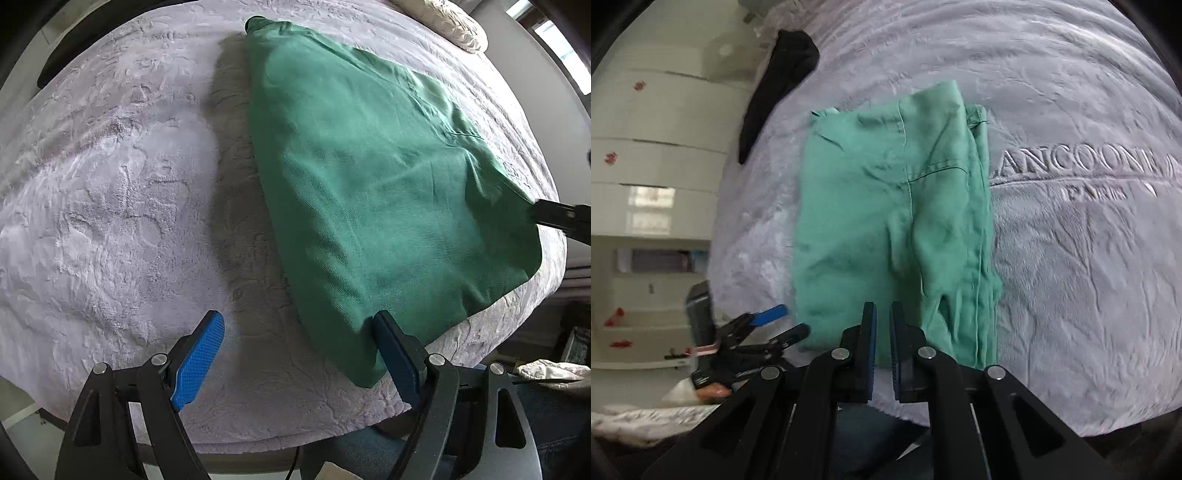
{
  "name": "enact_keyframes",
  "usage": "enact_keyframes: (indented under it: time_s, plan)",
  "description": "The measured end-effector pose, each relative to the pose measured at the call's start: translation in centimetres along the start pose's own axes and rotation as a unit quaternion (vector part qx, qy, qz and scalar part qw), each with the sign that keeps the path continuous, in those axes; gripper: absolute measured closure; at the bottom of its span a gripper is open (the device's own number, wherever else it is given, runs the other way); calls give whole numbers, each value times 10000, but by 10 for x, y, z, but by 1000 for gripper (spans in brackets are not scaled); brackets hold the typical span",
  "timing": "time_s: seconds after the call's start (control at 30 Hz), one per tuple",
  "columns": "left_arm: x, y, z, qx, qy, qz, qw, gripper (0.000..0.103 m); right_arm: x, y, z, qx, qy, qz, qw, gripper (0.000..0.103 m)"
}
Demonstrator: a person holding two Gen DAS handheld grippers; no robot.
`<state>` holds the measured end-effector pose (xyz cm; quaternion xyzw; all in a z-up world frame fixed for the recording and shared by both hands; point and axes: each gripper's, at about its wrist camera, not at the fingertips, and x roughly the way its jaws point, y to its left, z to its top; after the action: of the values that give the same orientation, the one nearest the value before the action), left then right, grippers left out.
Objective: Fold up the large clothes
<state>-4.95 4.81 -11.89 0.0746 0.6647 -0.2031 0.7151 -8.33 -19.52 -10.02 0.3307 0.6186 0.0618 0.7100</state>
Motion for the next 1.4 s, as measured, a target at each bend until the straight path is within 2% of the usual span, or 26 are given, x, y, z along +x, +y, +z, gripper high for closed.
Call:
enact_keyframes:
  time_s: [0.1,0.13,0.2,0.37,0.47,0.6,0.83,0.9,0.93,0.97,1.0,1.2,1.3,1.37,1.4]
  plan:
    - [1,-2,3,-4,6,7,10000,19,26,-24,3,483,282,-399,9976,95]
    - [0,-2,4,-3,-8,4,10000,19,31,-39,0,735,398,-381,9958,101]
    - [-7,-3,6,-14,-108,103,9999,19,29,-51,-8,1048,419,-191,9934,101]
    - [-25,-4,21,-129,-362,269,9989,19,12,-33,-10,657,284,-429,9965,97]
    - [-33,-11,34,-102,-428,512,9977,19,-5,-24,-5,555,96,-541,9969,96]
    - [-41,-18,48,-162,-483,653,9966,19,-21,2,8,324,-99,-942,9950,96]
    - [-59,-21,63,-388,-590,882,9936,19,-23,35,15,38,-251,-1584,9871,95]
    - [-65,-24,65,-469,-647,871,9930,19,-27,42,15,-54,-256,-1755,9841,76]
    - [-67,-24,66,-495,-675,865,9927,19,-29,47,15,-126,-304,-1839,9824,45]
    - [-69,-26,67,-511,-695,880,9924,5,-29,50,16,-187,-353,-1877,9814,24]
    - [-71,-27,68,-524,-697,934,9918,0,-30,55,17,-267,-400,-1920,9802,24]
    - [-76,-35,68,-447,-765,1037,9907,0,-35,68,21,-391,-507,-2159,9743,23]
    - [-76,-36,68,-439,-770,1044,9906,0,-36,74,21,-468,-575,-2322,9698,15]
    - [-77,-38,67,-447,-774,1057,9904,0,-37,77,20,-530,-660,-2396,9672,0]
    - [-76,-38,67,-444,-771,1059,9904,0,-37,78,20,-552,-680,-2412,9665,0]
